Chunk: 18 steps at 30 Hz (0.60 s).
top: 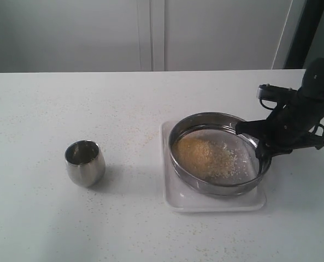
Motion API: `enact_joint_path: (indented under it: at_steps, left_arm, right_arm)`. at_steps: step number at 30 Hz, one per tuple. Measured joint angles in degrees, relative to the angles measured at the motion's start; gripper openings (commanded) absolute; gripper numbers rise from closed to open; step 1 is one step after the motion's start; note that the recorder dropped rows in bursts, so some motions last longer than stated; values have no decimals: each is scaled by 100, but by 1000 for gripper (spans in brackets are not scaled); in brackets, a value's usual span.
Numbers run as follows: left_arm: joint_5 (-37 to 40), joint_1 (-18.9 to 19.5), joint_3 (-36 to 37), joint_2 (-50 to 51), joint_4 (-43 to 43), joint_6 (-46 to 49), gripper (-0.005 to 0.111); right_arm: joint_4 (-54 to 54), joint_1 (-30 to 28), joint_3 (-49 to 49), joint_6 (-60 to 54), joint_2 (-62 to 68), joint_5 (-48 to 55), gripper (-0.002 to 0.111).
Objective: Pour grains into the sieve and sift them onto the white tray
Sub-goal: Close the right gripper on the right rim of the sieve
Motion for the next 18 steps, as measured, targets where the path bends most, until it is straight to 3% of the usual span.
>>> enact_joint_path:
  at_steps: [18]
  left_arm:
    - [0, 0, 0, 0, 0, 0, 0]
  right_arm:
    - [57, 11, 0, 208, -181, 253, 0]
